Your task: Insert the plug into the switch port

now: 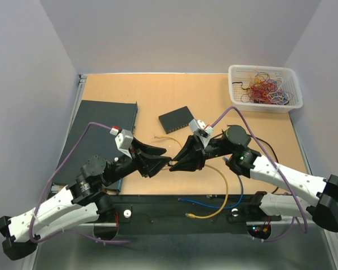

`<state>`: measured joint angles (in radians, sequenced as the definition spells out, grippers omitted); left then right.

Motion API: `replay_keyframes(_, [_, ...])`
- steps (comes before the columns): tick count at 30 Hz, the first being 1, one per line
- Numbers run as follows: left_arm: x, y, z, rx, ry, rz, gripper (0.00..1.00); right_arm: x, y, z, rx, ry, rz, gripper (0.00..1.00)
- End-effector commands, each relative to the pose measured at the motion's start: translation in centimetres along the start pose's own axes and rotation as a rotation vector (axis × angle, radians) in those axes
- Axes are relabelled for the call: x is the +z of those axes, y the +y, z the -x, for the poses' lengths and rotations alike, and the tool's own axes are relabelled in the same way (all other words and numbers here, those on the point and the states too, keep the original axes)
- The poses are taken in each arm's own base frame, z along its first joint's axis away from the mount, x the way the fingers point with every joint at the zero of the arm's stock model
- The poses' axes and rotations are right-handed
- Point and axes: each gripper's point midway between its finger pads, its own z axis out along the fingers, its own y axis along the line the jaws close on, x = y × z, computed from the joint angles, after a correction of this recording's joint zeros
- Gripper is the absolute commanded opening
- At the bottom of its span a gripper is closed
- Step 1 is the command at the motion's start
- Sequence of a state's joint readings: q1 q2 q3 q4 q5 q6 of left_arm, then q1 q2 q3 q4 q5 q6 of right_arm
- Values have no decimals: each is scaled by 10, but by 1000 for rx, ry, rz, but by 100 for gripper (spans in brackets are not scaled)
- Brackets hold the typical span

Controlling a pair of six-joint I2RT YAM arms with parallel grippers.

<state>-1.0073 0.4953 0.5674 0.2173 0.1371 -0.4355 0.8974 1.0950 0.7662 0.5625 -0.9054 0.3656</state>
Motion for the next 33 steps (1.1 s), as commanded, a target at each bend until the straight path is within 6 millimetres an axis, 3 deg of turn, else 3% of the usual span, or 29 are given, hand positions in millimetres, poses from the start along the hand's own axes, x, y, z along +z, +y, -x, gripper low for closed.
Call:
replay_keyframes(1, [3,3,28,47,-101,79,57,5,4,28,-62,-59,16,1])
replay_keyframes(13, [-8,-15,50,83,-206,47,52,6,-9,6,-9,-27,-16,0])
replay_keyframes(22, [4,-23,40,78,-160,3,42,5,-42,11,-27,-70,-184,0])
replay_keyframes(30, [20,-20,14,39,-40,21,39,4,-47,21,-56,-78,-227,1])
replay_keyframes(33, [20,-17,11,29,-40,36,32,3,-49,24,-62,-86,-244,0])
